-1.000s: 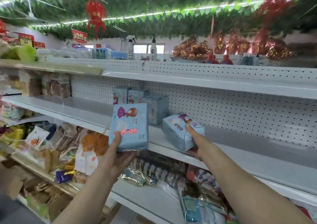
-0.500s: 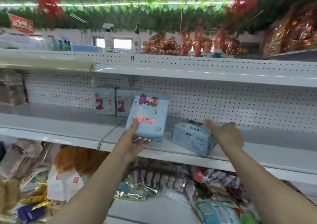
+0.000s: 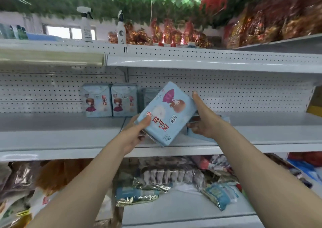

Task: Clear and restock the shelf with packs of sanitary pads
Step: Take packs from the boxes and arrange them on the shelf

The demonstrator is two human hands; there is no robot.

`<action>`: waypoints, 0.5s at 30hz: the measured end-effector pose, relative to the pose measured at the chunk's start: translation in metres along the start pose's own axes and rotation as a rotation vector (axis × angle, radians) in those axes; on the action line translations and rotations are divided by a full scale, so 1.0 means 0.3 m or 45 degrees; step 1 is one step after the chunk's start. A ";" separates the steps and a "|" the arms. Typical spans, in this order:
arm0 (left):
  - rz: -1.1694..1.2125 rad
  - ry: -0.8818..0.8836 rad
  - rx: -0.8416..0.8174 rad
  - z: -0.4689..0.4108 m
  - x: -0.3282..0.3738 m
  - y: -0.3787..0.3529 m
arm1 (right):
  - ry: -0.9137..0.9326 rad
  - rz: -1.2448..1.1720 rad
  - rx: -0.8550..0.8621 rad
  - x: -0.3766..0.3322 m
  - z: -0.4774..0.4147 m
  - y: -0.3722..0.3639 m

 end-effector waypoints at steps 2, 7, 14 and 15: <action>0.000 -0.011 -0.012 0.000 0.015 0.034 | 0.021 -0.031 -0.019 0.006 0.007 -0.029; -0.045 -0.044 -0.040 -0.007 0.045 0.125 | 0.008 -0.203 -0.137 0.018 0.021 -0.090; 0.385 0.084 -0.142 -0.001 0.064 0.171 | -0.143 -0.415 -0.338 0.063 0.041 -0.199; 0.423 0.090 -0.142 0.002 0.069 0.168 | -0.138 -0.353 -0.342 0.071 0.042 -0.222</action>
Point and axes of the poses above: each hand's wrist, its own z-axis away from the middle knuckle, its own y-axis out of the back of the hand, x = y × z, the point moved 5 cm from there along -z, towards the middle knuckle, and after that the axes turned 9 degrees about -z, right-handed, at the moved point
